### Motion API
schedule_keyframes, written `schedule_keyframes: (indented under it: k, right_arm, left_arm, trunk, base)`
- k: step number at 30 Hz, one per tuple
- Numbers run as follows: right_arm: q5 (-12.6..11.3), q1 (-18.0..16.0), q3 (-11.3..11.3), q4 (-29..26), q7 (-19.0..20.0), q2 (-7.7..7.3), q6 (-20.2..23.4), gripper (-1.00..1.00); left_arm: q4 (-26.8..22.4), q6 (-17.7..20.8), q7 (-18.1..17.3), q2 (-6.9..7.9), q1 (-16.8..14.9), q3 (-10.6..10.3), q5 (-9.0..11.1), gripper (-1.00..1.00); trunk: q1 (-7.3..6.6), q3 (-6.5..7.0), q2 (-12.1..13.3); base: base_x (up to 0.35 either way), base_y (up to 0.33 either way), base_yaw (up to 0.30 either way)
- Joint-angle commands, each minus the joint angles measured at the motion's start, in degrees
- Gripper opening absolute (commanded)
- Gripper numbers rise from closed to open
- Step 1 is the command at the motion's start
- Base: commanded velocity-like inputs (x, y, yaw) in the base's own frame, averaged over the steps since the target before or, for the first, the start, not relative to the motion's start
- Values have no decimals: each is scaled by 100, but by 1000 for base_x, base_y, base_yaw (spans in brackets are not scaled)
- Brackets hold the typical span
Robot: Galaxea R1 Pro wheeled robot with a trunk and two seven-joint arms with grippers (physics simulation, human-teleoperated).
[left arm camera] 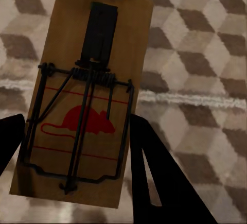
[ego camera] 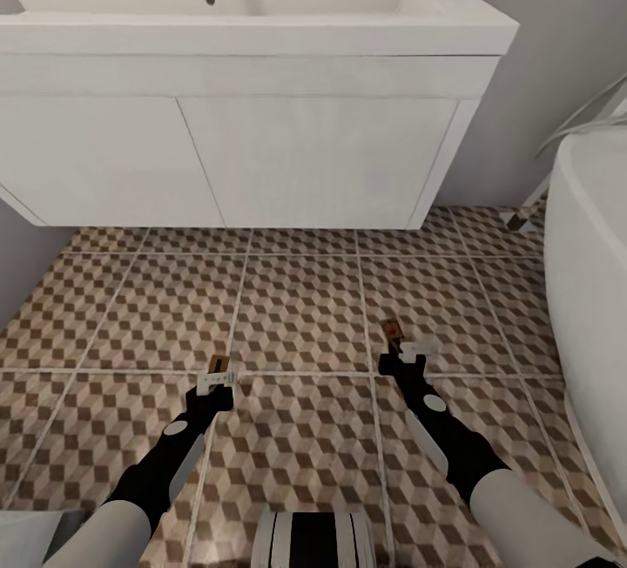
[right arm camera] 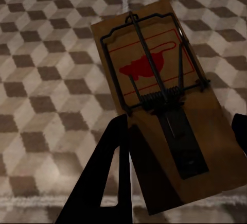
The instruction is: Take the four mousetraps from the cabinet in the bathroom and place them on the bathroom floor. Make sure all four end up on the same floor surface, and ensure that at least two of them are either under or directly next to the same bathroom sink.
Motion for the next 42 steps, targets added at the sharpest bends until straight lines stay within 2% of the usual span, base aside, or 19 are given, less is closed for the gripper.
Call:
schedule_keyframes:
  k: [1,13,16,17,19,21,25,29,33,36,42]
  right_arm:
    - [-61,-6,50,0,-51,-9,-31,-100]
    - [-56,-6,53,0,-51,-9,-31,-100]
    - [-56,-6,53,0,-45,-9,-31,-100]
    - [-56,-6,53,0,-44,-9,-31,-100]
    - [-45,-6,53,0,-43,-9,-31,-100]
    - [23,-6,53,0,-43,-9,-31,-100]
    - [254,-6,53,0,-43,4,-31,-100]
    - [321,-6,53,0,-43,8,-31,-100]
    - [335,-6,53,0,-43,9,-32,-100]
    - [338,-6,53,0,-43,12,-38,-100]
    - [339,-6,53,0,-43,9,-39,-100]
  left_arm:
    - [0,-7,-3,7,-2,-30,53,-100]
    - [-311,-4,-5,6,-2,-27,53,-100]
    - [-270,59,19,-115,-2,-8,53,-100]
    - [-266,130,23,-150,-2,0,53,-100]
    - [-352,679,25,-209,-8,11,48,-100]
    - [-556,1052,23,-223,-10,13,46,-100]
    - [-837,1294,12,-226,-13,11,45,-100]
    - [-895,1293,-19,-212,-13,-8,40,-100]
    - [-943,1115,-35,-206,-14,-29,44,-100]
    - [-1093,980,-44,-209,-14,-44,44,-100]
    - [-1488,948,-33,-208,-11,-93,38,-100]
  trunk:
    - [1,-35,-3]
    - [1,-95,-3]
    - [1,-95,-3]
    - [1,-95,-3]
    - [1,-95,-3]
    - [1,-95,-3]
    - [1,-95,-3]
    - [1,-95,-3]
    - [1,-95,-3]
    - [1,-95,-3]
    - [1,-95,-3]
  base:
    - [0,0,0]
    - [0,0,0]
    - [0,0,0]
    - [0,0,0]
    - [0,0,0]
    - [0,0,0]
    - [0,0,0]
    - [0,0,0]
    - [0,0,0]
    - [0,0,0]
    - [0,0,0]
